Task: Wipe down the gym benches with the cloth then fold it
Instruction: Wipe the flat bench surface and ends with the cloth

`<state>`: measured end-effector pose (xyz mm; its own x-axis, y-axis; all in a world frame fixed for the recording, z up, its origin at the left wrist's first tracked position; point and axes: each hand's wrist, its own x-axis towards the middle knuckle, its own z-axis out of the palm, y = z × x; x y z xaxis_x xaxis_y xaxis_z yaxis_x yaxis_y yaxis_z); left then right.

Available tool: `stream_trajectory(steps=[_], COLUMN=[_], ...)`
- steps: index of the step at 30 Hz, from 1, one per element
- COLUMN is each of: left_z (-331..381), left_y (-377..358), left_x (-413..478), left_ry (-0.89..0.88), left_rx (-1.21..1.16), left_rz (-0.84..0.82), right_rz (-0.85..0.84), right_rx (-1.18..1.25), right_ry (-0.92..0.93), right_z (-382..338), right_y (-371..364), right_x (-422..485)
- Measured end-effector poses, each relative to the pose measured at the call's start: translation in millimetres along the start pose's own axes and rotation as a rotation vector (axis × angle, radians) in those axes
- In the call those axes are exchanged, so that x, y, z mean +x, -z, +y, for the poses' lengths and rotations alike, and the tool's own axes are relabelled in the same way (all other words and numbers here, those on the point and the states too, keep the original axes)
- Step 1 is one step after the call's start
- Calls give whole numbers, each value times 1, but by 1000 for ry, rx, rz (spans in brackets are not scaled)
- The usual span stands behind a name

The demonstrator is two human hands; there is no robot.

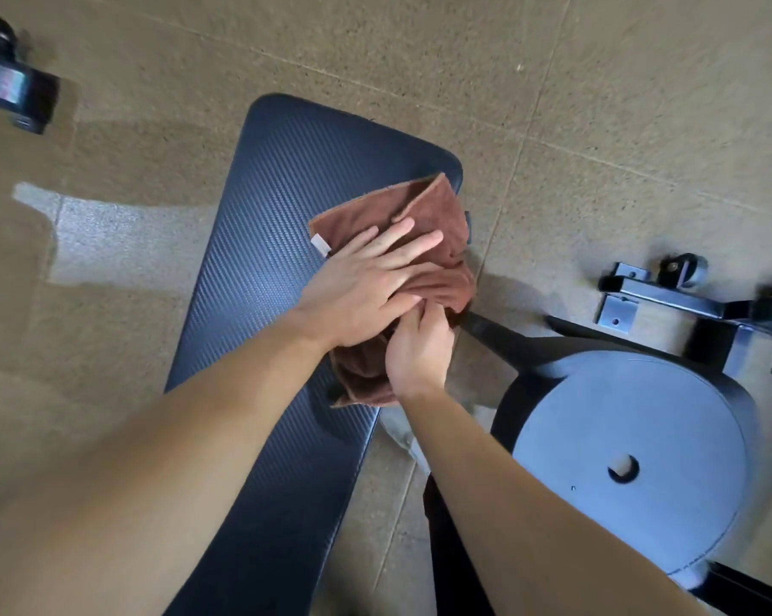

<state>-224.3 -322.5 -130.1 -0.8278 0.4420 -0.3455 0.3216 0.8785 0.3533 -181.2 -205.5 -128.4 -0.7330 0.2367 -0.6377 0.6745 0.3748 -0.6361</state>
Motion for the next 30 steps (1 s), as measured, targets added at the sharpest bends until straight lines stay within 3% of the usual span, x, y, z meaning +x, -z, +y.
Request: stream_trajectory(steps=[6, 9, 16, 21, 26, 30], left_z=[-20, -26, -2, 34, 89, 133], left_y=[33, 36, -41, -96, -145, -175], left_x=[79, 76, -79, -197, -294, -360], left_ry=[141, 203, 374, 504, 618, 684], left_rx=[-59, -58, -58, -168, -241, -291], left_rz=[57, 108, 195, 184, 186, 177], right_rz=[43, -2, 76, 39, -69, -270], right_rx=[29, -31, -125, -250, -336, -482], right_ry=[70, 113, 112, 56, 54, 14], right_z=[-55, -53, 1, 51, 131, 192], right_y=[10, 6, -18, -29, -35, -24], right_x=[71, 67, -4, -74, -187, -267])
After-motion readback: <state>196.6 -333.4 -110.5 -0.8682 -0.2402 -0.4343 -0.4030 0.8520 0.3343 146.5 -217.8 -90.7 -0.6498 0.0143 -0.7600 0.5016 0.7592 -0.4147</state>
